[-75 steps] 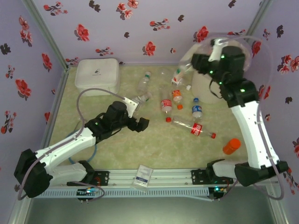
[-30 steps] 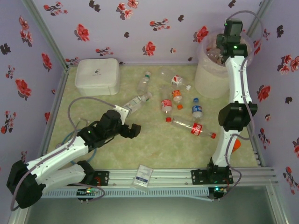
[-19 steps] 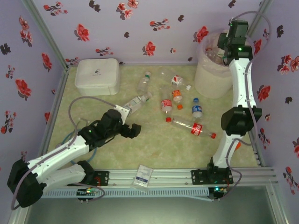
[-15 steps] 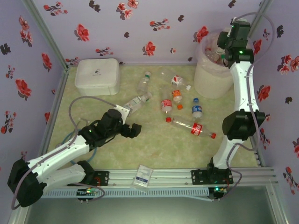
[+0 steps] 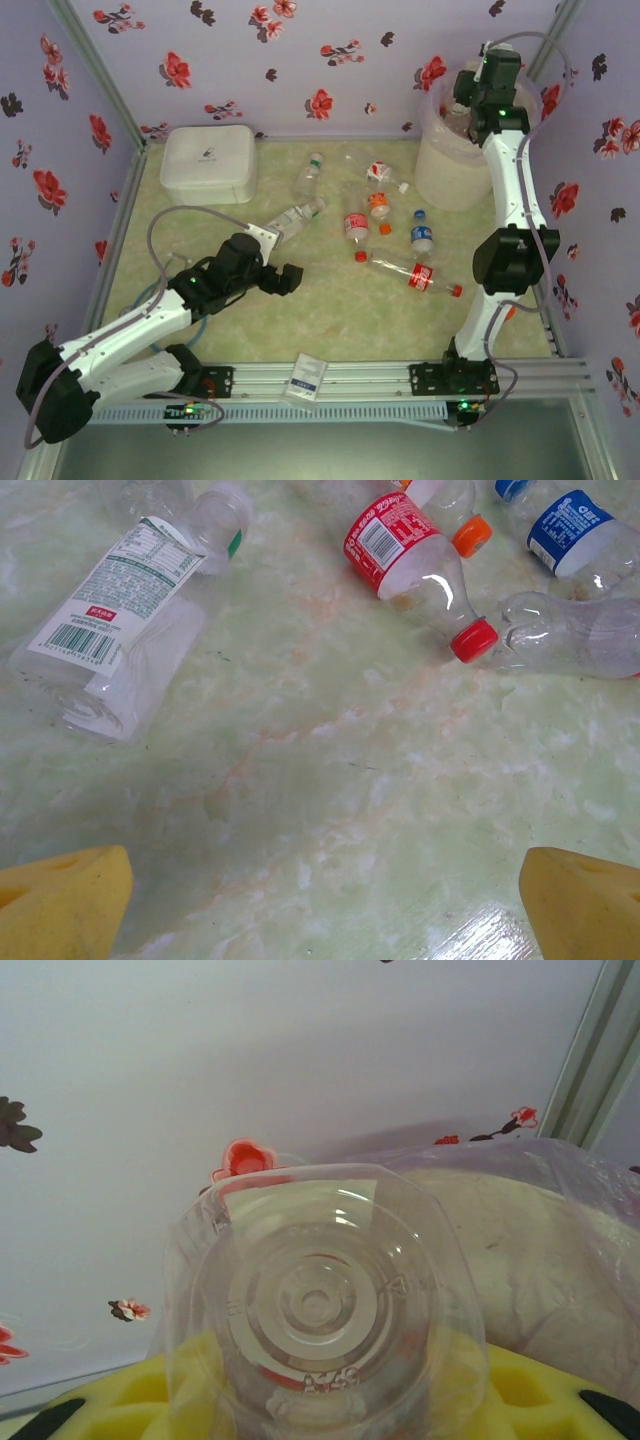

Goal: Put the plastic bottles in the bin

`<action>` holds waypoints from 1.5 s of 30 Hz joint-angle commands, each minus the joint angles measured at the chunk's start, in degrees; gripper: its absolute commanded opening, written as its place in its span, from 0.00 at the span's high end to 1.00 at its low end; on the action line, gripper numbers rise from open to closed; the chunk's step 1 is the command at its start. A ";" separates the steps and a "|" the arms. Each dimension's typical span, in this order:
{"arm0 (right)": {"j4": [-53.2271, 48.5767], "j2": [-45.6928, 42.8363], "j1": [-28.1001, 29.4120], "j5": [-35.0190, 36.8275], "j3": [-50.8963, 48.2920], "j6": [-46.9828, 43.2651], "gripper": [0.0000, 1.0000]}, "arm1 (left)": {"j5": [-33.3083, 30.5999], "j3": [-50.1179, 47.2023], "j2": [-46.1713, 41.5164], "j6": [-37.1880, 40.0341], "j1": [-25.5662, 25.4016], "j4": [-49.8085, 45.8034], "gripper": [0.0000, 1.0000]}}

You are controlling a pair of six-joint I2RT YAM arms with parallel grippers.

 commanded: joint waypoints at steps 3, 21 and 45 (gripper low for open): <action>-7.57 1.45 -0.20 0.56 -1.04 -1.97 0.31 | -1.09 1.84 0.74 -0.75 0.27 -0.60 0.00; -15.35 -7.11 -0.88 3.99 2.19 0.07 0.05 | -1.81 4.05 3.20 2.35 1.14 -1.96 0.00; -22.70 -45.10 0.22 -21.71 -29.81 6.46 0.01 | 2.25 34.54 43.23 31.00 15.30 -17.45 0.00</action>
